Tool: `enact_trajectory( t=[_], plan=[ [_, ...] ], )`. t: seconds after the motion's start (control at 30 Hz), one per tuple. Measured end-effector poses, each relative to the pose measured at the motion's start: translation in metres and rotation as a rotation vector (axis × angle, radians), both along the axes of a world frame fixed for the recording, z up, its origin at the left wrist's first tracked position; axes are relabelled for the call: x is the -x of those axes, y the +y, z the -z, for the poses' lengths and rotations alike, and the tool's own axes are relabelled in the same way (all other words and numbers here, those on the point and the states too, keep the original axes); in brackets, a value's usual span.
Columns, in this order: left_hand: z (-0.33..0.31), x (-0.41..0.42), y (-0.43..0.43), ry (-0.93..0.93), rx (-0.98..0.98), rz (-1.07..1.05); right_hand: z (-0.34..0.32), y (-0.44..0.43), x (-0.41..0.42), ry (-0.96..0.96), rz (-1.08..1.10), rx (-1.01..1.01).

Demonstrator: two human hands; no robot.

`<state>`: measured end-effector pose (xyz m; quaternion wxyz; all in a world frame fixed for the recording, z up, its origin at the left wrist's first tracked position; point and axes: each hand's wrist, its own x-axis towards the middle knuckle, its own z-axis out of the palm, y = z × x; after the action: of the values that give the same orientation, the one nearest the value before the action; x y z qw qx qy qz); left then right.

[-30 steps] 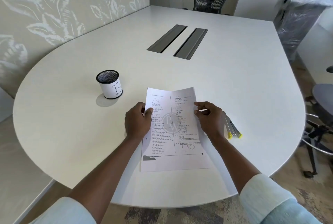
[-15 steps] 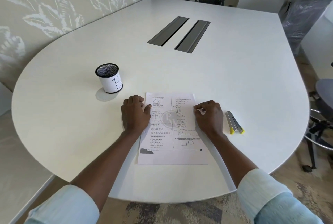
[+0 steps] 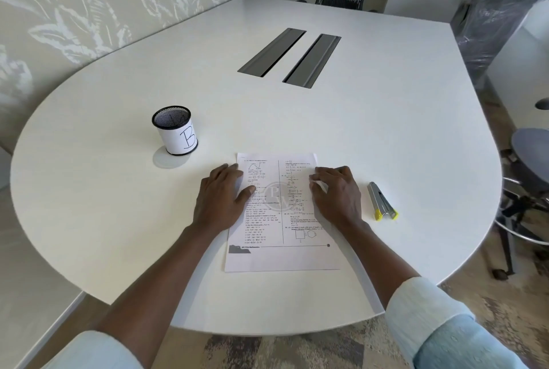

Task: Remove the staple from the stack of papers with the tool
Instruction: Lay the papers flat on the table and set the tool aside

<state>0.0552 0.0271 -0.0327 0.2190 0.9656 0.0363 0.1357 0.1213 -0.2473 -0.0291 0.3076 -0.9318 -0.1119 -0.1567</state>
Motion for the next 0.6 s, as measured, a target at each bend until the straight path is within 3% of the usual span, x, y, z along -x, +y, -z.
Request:
enact_trajectory(
  t=[0.33, 0.6],
  plan=[
    [-0.003, 0.003, -0.002, -0.006, -0.059, -0.002, -0.001, 0.003, 0.001, -0.023, 0.005, 0.025],
    [-0.011, 0.007, 0.003, 0.115, -0.004, -0.009, -0.010, -0.003, 0.002, 0.000, 0.062, -0.151]
  ],
)
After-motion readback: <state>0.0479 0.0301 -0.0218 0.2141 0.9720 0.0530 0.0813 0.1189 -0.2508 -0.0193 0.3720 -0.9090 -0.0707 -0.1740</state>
